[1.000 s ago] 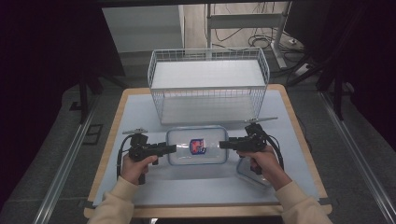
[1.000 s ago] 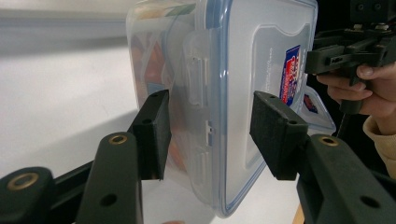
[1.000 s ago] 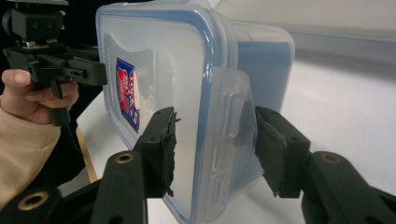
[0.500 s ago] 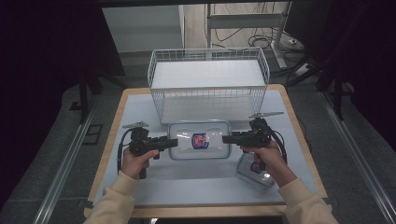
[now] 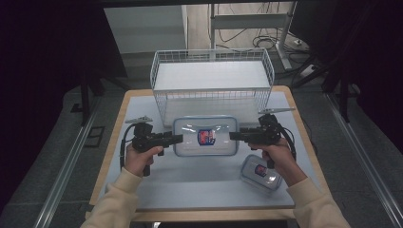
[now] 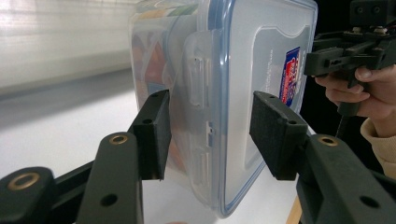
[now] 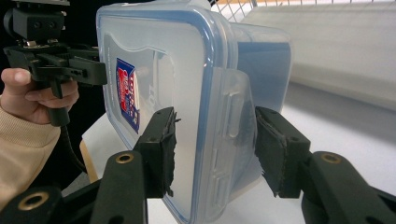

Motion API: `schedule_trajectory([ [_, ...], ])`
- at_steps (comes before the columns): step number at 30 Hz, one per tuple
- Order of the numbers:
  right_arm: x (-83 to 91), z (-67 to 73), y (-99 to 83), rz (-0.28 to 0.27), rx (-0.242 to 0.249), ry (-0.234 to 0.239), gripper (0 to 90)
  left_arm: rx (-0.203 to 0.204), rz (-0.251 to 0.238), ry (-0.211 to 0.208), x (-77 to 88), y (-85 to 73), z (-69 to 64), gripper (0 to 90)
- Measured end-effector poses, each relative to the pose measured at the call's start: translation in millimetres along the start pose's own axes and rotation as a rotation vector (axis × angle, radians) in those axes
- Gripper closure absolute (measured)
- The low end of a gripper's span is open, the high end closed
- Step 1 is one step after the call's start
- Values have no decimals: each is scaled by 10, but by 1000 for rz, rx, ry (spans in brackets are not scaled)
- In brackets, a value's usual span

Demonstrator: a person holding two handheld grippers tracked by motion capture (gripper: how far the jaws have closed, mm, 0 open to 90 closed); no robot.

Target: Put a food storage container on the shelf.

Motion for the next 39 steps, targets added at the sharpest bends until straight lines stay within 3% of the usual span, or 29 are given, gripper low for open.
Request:
schedule_trajectory([
  [14, 188, 96, 243, -45, 34, -2, 497, -37, -33, -5, 88, 274, -177, 499],
  [26, 189, 173, 497, -65, 57, 7, 497, -55, -66, 7, 214, 502, -196, 499],
  [39, 316, 228, 854, -83, 88, -5, 497, -88, -92, 1, 258, 839, -271, 499],
])
Point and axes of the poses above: each handheld gripper's, and its own axes: x roughly backward along the jaws, y roughly out of its top, z roughly to its left, the point moved 9 cm from there along -x, roughly forward along the jaws, and after that the axes turned 3 degrees about -y, right-handed, at the moved point
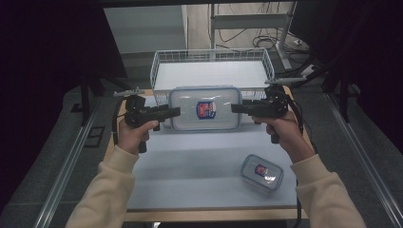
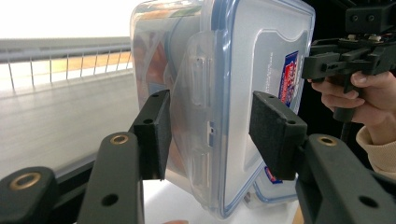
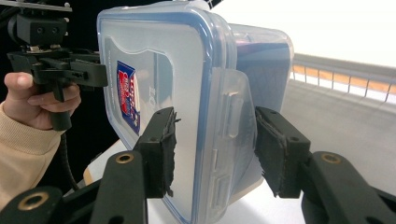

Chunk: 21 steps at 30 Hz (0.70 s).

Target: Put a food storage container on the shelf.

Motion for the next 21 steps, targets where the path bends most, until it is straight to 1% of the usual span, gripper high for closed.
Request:
schedule_trajectory([
  [1, 15, -5, 52, -4, 11, -3, 497, -5, 2, 0, -3, 24, -1, 499],
  [2, 15, -5, 52, -4, 11, -3, 497, -5, 2, -1, -5, 50, -4, 499],
  [3, 29, -10, 103, -10, 13, -4, 497, -9, 0, -3, -8, 78, -5, 499],
  [5, 37, -14, 129, -14, 15, -4, 497, -13, -3, -5, -16, 129, -10, 499],
  [6, 52, -22, 172, -18, 17, -6, 498, -21, 0, -7, -25, 173, -11, 499],
  [8, 58, -26, 192, -19, 19, -5, 498, -20, -2, -8, -32, 199, -11, 500],
  [9, 68, -41, 236, -26, 20, -6, 498, -22, -3, -9, -37, 214, -10, 500],
  [14, 84, -71, 321, -32, 16, -6, 499, -31, -9, -12, -65, 334, -1, 500],
  [15, 89, -88, 367, -35, 17, -6, 499, -33, -8, -12, -72, 387, 2, 500],
  [17, 91, -94, 390, -34, 14, -6, 499, -36, -8, -12, -77, 415, 4, 500],
  [18, 96, -108, 439, -36, 13, -7, 499, -39, -7, -12, -81, 443, 7, 500],
  [20, 99, -124, 495, -39, 13, -11, 498, -41, -8, -13, -96, 533, 22, 500],
  [21, 99, -124, 495, -39, 13, -11, 498, -41, -8, -13, -96, 533, 22, 500],
])
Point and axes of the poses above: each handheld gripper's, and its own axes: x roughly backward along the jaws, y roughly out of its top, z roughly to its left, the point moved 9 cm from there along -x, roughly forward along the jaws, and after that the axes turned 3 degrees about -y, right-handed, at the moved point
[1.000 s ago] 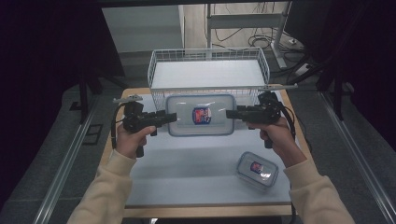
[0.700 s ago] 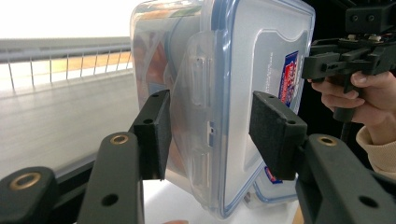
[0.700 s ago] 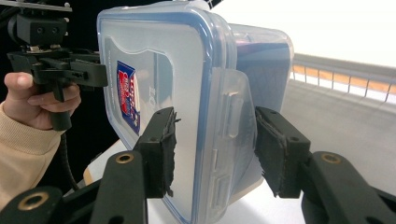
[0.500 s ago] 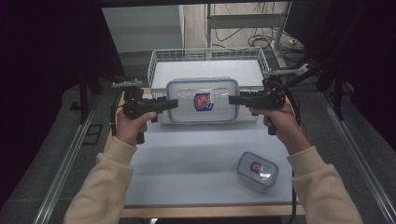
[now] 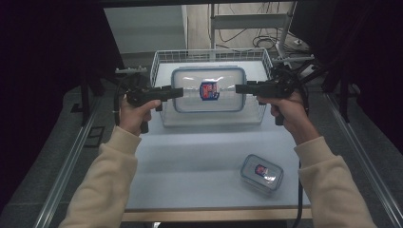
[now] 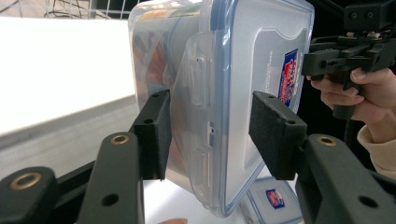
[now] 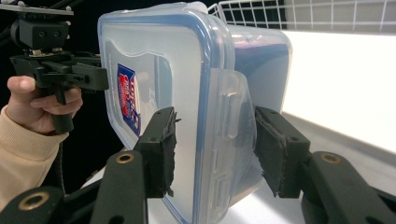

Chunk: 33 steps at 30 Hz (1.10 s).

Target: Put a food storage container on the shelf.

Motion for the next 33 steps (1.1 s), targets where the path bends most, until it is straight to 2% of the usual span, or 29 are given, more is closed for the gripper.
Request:
schedule_trajectory([
  [15, -107, -158, 369, 9, 2, -21, 496, 6, -3, -12, -108, 338, 222, 497],
  [20, -171, -284, 469, 15, -14, -30, 495, 17, 4, -9, -212, 449, 344, 494],
  [22, -219, -383, 507, 20, -28, -34, 495, 18, 9, -12, -268, 482, 406, 493],
  [23, -219, -383, 507, 20, -28, -34, 495, 19, 12, -13, -296, 493, 440, 493],
  [24, -258, -460, 519, 22, -38, -40, 495, 17, 20, -15, -351, 502, 516, 492],
  [25, -258, -460, 519, 22, -38, -40, 495, 17, 20, -15, -351, 502, 516, 491],
  [26, -301, -526, 514, 26, -55, -42, 495, 40, 21, -12, -407, 504, 568, 489],
  [33, -381, -680, 489, 45, -97, -55, 490, 62, 35, -15, -509, 494, 671, 486],
])
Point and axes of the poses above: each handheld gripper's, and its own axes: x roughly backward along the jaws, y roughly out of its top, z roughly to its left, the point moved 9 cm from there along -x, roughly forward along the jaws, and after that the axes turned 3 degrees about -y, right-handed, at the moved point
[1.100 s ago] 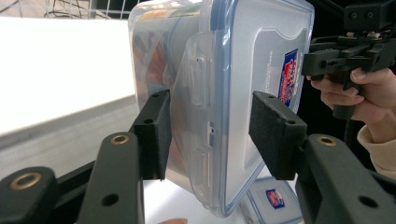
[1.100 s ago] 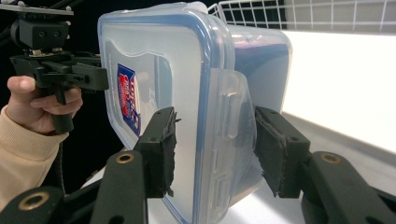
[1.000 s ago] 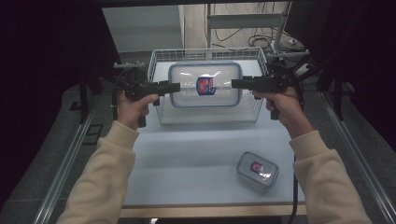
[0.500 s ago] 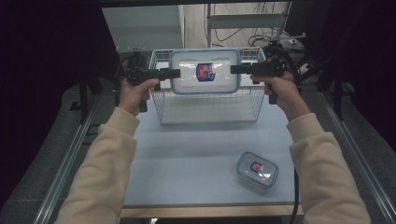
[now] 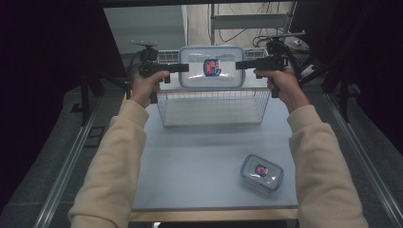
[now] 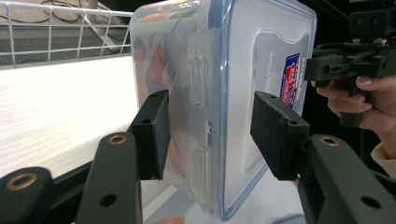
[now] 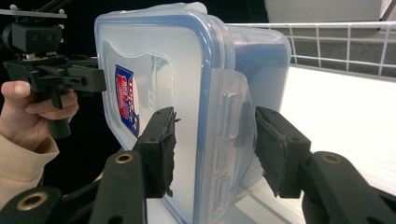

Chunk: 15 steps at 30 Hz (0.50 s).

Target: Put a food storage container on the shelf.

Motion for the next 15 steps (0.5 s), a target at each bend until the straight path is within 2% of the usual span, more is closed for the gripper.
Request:
schedule_trajectory([
  [3, -23, -35, 7, 9, -13, -11, 489, 21, 8, 1, -42, -12, 35, 481],
  [4, -34, -41, 8, 15, -21, -11, 489, 38, -3, 0, -50, -2, 62, 481],
  [9, -64, -73, 27, 21, -42, -8, 486, 54, -7, 9, -69, 25, 82, 479],
  [15, -123, -148, 77, 11, -90, -10, 473, 112, -23, 8, -111, 67, 142, 473],
])
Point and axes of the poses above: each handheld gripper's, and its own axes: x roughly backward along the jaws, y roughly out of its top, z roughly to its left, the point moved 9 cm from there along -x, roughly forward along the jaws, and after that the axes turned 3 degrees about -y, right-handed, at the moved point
